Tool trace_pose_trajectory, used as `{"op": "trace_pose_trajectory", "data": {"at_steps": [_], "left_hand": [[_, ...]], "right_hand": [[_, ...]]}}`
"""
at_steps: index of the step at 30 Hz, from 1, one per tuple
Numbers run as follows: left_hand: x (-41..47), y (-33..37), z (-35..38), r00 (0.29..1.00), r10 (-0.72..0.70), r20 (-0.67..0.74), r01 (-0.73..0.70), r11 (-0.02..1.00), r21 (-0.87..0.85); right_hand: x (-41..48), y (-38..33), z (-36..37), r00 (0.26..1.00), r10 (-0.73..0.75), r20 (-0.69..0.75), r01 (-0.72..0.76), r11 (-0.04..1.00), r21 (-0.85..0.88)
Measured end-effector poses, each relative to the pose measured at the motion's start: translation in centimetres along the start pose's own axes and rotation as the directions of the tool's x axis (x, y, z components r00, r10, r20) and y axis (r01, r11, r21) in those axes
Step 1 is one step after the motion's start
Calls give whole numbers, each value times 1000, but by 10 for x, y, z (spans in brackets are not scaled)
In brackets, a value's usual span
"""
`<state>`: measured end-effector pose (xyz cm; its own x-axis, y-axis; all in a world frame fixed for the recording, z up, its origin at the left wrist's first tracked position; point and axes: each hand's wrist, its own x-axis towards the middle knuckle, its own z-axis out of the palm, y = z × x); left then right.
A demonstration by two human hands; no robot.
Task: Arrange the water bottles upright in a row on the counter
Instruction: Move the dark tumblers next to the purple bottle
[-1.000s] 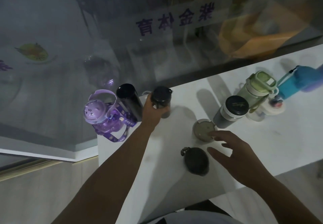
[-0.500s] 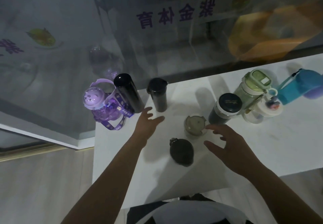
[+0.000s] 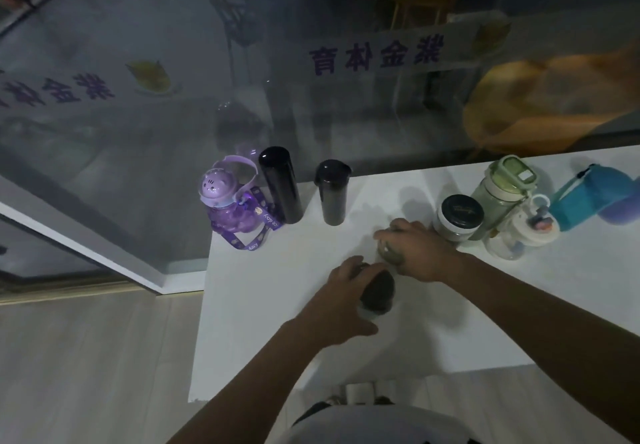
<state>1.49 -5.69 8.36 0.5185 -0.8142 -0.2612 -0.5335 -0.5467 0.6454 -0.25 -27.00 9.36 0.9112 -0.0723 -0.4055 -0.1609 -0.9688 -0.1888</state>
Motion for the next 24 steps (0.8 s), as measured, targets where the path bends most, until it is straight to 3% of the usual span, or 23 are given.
{"op": "trace_pose_trajectory", "data": {"at_steps": [3,8,13,21,24], "left_hand": [[5,2,0,999,27,-30,-25,998,64],[11,-2,-1,995,90,-43,-89,996,22],[4,-6,-4,997,67,-37,-66,998,20],[10,-7,-31,980,-138,-140,124,986,-107],[26,2,-65,964,-139,-227,121,988,-91]], "right_hand": [[1,-3,1,999,47,10,-47,999,18],[4,-3,10,994,107,32,-107,994,-1],[7,-3,4,988,117,101,-119,993,16],[9,8,0,996,42,75,-39,999,-36],[-3,22,8,1000,17,17,-17,1000,2]]}}
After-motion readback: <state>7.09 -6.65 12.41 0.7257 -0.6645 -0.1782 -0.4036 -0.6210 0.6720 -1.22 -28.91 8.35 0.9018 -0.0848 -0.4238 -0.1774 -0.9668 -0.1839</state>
